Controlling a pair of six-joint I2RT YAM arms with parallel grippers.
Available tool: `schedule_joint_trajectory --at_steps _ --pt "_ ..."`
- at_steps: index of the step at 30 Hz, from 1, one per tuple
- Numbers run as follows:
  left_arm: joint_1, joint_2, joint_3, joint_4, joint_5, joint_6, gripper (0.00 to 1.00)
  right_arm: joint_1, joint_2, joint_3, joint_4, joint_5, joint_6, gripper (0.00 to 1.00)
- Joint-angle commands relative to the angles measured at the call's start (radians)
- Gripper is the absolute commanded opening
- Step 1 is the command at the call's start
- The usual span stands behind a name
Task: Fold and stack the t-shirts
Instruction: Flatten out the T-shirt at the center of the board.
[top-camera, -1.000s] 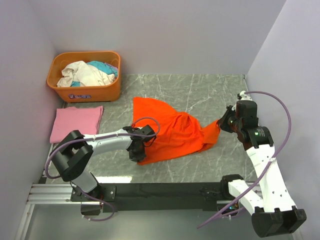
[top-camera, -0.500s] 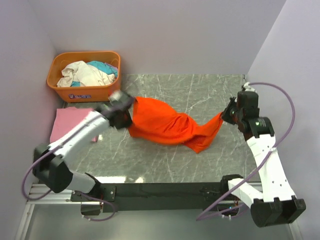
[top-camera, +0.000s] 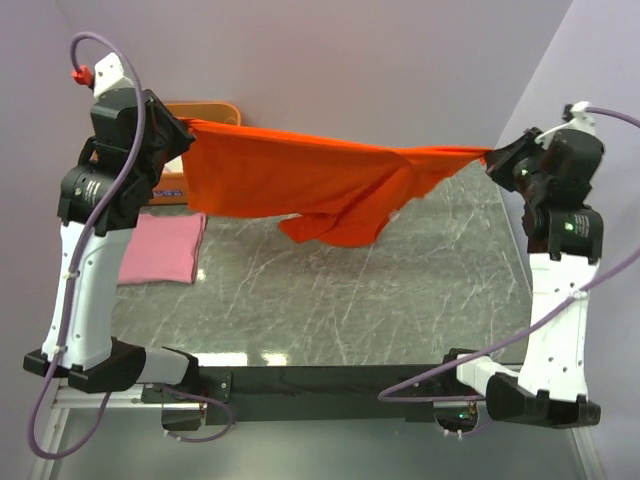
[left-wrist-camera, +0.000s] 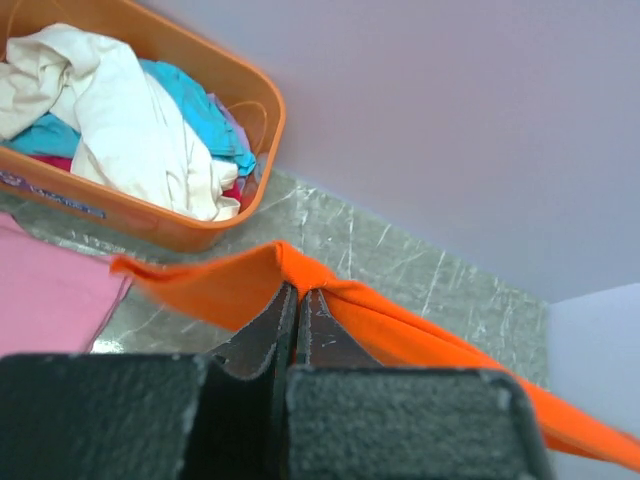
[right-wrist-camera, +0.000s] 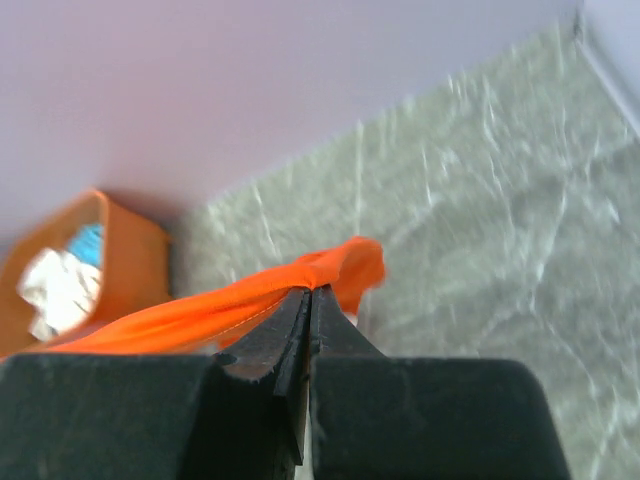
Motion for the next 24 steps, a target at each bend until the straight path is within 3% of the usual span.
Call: schedule_joint_trajectory --at_steps 1,6,13,24 --pt "0.014 -0.123 -0.008 0.102 -0.018 0.041 0.01 -0.051 -0.092 0.056 0.097 -0.007 0.003 0.0" --pt "0.014 -0.34 -0.12 0.223 0.034 0.054 0.01 -0.06 -0.269 0.036 0.175 0.15 -0.069 0.0" --pt "0.014 -0.458 -0.146 0.234 0.171 0.093 0.01 -0.054 -0.399 0.094 0.184 0.308 -0.201 0.0" --pt "0.014 -0.368 -0.241 0.148 0.28 0.133 0.01 0.018 -0.402 -0.021 0.249 0.283 -0.441 0.0"
